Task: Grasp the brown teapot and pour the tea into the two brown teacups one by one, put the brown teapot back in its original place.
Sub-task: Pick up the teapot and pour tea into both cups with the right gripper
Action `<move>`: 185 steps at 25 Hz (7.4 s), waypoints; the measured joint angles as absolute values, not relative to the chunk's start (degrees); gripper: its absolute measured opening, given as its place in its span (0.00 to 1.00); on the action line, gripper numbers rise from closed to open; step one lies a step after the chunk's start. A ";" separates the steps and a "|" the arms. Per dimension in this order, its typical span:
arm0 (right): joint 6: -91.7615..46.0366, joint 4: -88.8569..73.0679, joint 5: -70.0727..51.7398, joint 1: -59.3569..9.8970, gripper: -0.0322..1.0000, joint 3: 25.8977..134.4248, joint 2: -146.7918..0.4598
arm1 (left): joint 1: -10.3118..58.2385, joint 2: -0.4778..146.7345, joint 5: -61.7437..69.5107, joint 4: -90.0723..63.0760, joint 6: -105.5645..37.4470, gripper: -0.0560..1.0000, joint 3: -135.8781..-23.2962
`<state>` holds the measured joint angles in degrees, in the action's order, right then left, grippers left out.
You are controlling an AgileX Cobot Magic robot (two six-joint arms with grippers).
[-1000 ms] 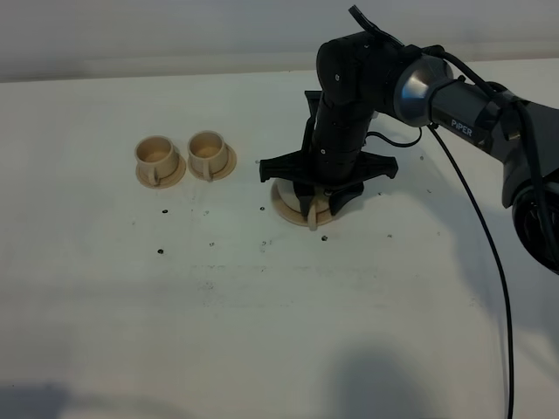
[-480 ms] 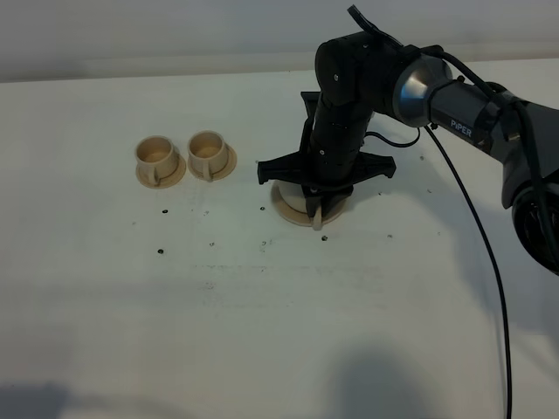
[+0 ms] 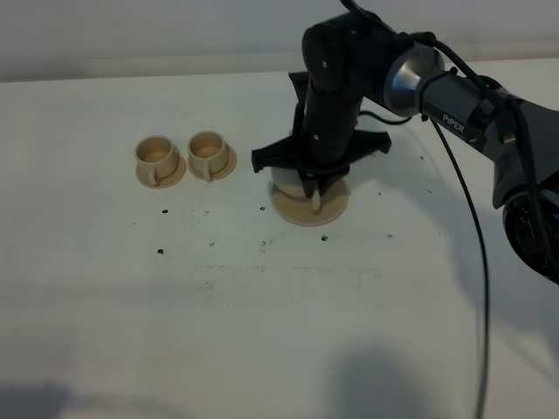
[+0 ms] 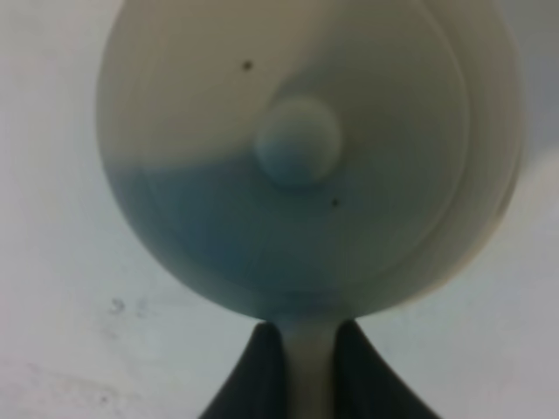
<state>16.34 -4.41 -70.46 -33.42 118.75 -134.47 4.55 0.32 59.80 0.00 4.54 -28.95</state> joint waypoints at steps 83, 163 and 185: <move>-28.42 50.72 -27.15 -43.70 0.15 129.73 -147.85 | 4.55 0.32 59.80 0.00 4.49 0.61 -28.95; -35.64 70.57 -25.07 -43.70 0.15 127.43 -147.85 | 4.55 0.32 59.80 0.00 4.49 0.61 -28.95; -35.64 74.71 -25.01 -43.70 0.15 127.43 -147.85 | 4.55 0.32 59.80 0.00 4.49 0.61 -28.95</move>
<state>-35.64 74.71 -25.01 -43.70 127.43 -147.85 4.55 0.32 59.80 0.00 4.49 -28.95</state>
